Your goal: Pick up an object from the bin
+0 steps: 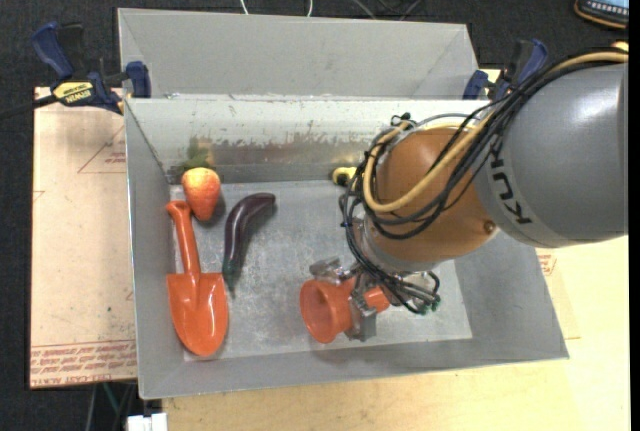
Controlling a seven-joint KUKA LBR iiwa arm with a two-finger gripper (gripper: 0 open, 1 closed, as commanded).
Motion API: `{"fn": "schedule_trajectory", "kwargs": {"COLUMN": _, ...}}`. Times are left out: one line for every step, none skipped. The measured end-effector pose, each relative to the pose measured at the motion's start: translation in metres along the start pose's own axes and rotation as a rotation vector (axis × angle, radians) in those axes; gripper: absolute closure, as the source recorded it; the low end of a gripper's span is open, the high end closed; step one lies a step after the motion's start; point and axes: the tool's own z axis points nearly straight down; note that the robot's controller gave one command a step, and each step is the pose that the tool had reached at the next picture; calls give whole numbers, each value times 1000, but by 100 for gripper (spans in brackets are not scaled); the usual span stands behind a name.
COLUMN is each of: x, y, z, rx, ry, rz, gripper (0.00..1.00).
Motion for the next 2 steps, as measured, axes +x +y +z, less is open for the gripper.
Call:
{"fn": "schedule_trajectory", "kwargs": {"x": -1, "y": 0, "z": -27, "rx": 1, "ry": -3, "rz": 0, "gripper": 100}}
{"fn": "schedule_trajectory", "kwargs": {"x": -2, "y": 0, "z": -44, "rx": 2, "ry": -6, "rz": 2, "gripper": 100}}
